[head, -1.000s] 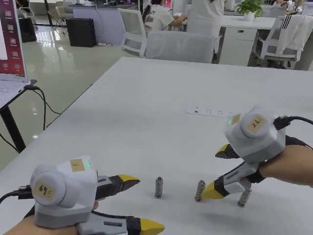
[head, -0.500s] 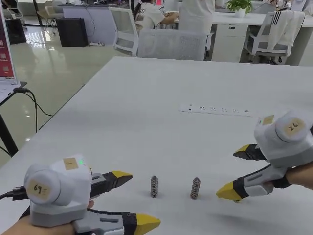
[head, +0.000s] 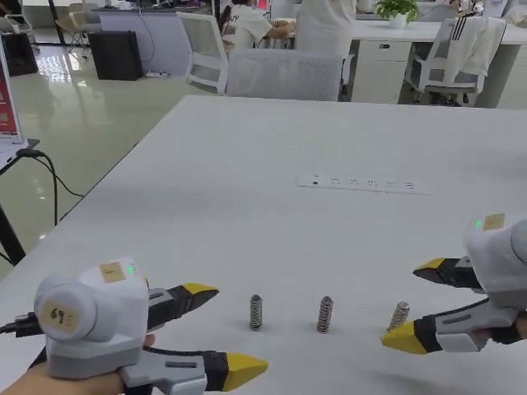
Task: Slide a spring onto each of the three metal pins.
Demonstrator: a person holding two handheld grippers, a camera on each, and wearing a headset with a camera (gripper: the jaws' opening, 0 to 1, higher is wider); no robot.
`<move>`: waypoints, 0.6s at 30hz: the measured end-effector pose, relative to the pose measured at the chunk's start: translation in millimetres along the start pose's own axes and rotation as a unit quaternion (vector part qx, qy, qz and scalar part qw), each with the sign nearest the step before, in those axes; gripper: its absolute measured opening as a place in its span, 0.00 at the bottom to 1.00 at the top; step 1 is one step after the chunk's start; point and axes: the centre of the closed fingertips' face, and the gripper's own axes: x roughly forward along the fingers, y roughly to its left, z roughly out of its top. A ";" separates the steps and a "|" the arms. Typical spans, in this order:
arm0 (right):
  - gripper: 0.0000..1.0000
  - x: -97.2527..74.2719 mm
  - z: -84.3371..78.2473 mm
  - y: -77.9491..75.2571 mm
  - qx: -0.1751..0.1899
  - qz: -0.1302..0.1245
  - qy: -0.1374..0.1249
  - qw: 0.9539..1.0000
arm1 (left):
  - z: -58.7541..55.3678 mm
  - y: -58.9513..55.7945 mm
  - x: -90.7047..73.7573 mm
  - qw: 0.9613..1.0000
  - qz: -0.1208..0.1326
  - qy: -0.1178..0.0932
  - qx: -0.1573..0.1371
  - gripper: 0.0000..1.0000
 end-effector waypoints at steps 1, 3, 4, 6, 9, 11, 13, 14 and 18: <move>0.73 -0.6 -1.4 0.2 0.001 -0.001 -0.001 1.000 | 0.0 0.0 0.1 1.000 0.000 0.000 0.000 0.67; 0.73 -2.7 -3.9 0.8 0.005 -0.004 -0.004 1.000 | -0.2 -0.1 0.4 1.000 0.000 0.000 0.000 0.67; 0.73 -3.9 -5.0 1.1 0.008 -0.005 -0.007 1.000 | -0.4 -0.3 0.4 1.000 0.000 0.000 -0.001 0.67; 0.73 -5.6 -6.3 2.4 0.011 -0.007 -0.014 1.000 | -0.8 -0.7 0.4 1.000 0.000 0.001 -0.001 0.68; 0.73 -7.4 -9.7 5.3 0.017 -0.009 -0.019 1.000 | -1.6 -0.4 0.3 1.000 0.001 0.001 -0.002 0.68; 0.74 -8.6 -12.2 6.0 0.020 -0.012 -0.025 0.999 | -1.2 -0.2 0.1 1.000 0.003 -0.001 -0.003 0.68; 0.74 -9.9 -13.1 8.3 0.026 -0.015 -0.031 0.999 | -0.7 -0.4 0.1 1.000 0.004 -0.003 -0.005 0.68; 0.74 -10.3 -13.7 9.3 0.028 -0.016 -0.034 0.999 | -0.6 -0.5 0.1 1.000 0.004 -0.004 -0.006 0.68; 0.74 -12.9 -17.1 11.5 0.033 -0.021 -0.037 0.999 | -2.6 -1.9 1.4 1.000 0.004 -0.003 -0.006 0.69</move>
